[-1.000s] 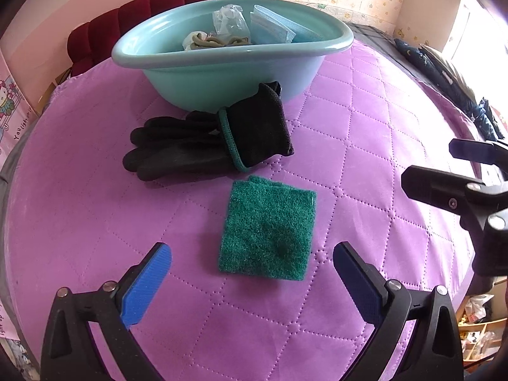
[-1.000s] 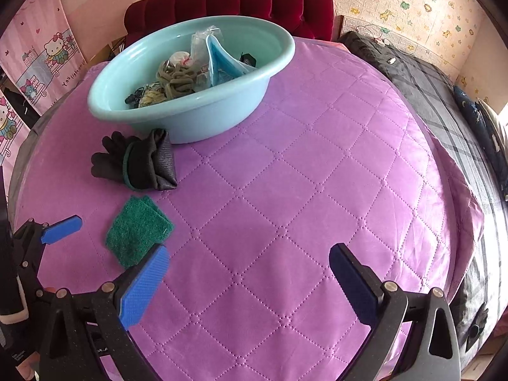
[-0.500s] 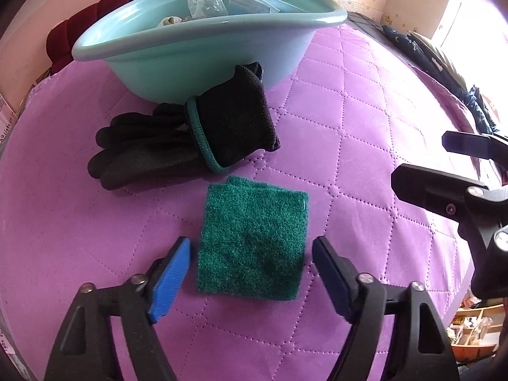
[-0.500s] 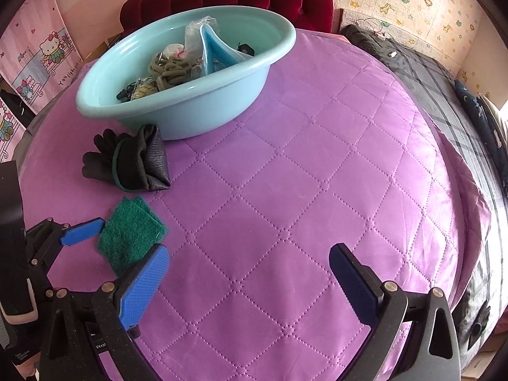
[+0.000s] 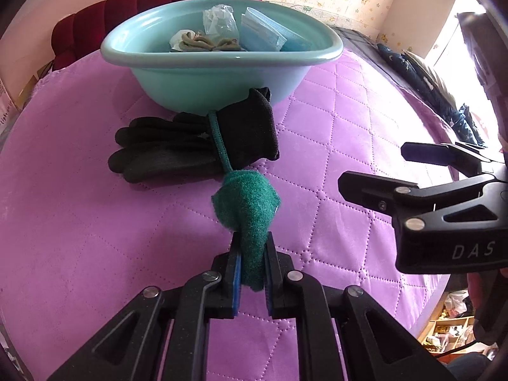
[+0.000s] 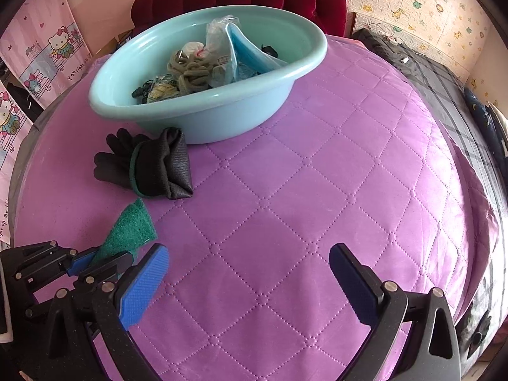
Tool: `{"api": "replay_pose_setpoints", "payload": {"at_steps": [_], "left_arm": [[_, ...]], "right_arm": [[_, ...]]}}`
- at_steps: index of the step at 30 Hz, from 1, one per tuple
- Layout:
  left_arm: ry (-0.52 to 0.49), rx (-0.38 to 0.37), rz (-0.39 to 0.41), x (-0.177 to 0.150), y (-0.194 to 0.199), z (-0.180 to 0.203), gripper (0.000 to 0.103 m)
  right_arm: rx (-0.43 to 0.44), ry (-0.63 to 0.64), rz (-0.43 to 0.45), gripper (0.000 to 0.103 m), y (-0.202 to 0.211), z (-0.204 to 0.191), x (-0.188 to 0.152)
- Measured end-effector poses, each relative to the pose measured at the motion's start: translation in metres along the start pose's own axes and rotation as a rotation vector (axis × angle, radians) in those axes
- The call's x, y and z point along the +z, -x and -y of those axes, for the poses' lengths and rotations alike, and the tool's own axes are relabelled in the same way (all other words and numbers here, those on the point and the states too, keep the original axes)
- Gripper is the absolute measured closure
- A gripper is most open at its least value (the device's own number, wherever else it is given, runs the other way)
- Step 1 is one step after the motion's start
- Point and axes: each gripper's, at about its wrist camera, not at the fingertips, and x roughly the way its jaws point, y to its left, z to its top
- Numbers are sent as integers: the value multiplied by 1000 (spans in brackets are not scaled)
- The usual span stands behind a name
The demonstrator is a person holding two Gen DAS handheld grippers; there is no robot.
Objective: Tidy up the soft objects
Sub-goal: 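Grasp the green scouring pad with the left tool while the right tool grasps the black gloves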
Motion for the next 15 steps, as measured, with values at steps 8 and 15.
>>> {"api": "replay_pose_setpoints", "payload": {"at_steps": [8, 15], "left_arm": [[49, 50, 32, -5, 19, -20, 91], [104, 74, 52, -13, 30, -41, 91]], "right_arm": [[55, 53, 14, 0, -4, -30, 15], [76, 90, 18, 0, -16, -57, 32]]}}
